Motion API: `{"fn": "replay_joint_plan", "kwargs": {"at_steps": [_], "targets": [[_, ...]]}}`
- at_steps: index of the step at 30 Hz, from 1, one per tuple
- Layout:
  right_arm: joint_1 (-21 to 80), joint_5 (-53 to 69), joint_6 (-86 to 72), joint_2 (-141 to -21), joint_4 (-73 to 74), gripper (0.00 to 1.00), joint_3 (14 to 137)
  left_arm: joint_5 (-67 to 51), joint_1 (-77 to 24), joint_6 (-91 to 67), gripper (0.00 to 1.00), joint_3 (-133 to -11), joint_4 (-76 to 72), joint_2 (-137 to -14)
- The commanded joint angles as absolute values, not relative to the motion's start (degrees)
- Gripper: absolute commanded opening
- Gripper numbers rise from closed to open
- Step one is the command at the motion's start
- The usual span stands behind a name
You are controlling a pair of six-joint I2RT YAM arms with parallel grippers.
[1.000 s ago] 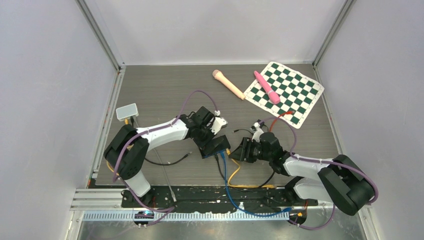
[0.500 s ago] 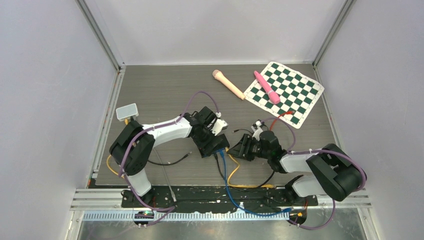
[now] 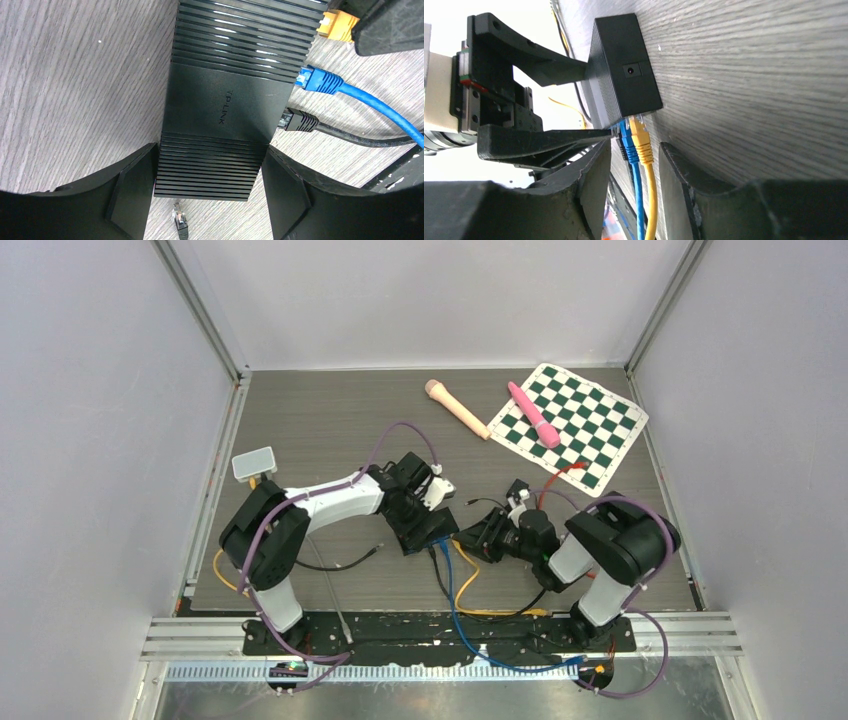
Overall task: Pull the plug from the switch port
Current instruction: Pull the connector from the switch port.
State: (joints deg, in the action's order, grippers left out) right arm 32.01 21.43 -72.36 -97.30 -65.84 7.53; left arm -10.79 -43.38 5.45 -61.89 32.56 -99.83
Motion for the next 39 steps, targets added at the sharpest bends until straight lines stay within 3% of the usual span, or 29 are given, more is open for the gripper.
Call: {"fn": "replay_joint_plan", "kwargs": {"at_steps": [1, 13, 24, 37, 39], "targets": [[31.7, 16.7, -77.8, -103.7, -78.0, 0.44, 5.9, -13.2, -43.5, 6.2, 0.58, -61.8, 31.8, -99.2], [32.3, 15.5, -77.6, -106.4, -79.6, 0.37, 6.0, -14.1, -43.5, 5.8, 0.55, -61.3, 30.8, -99.4], [36.1, 13.4, -77.2, -105.8, -75.5, 0.4, 8.1, -14.3, -43.5, 5.9, 0.52, -60.5, 29.6, -98.5], [36.2, 11.2, -81.0, -111.7, -84.5, 0.32, 6.6, -15.4, -43.5, 6.1, 0.51, -59.6, 28.9, -97.6], [36.2, 11.4, -80.5, -111.2, -83.8, 0.24, 6.9, -15.4, -43.5, 6.0, 0.5, -59.6, 28.9, -97.6]]}}
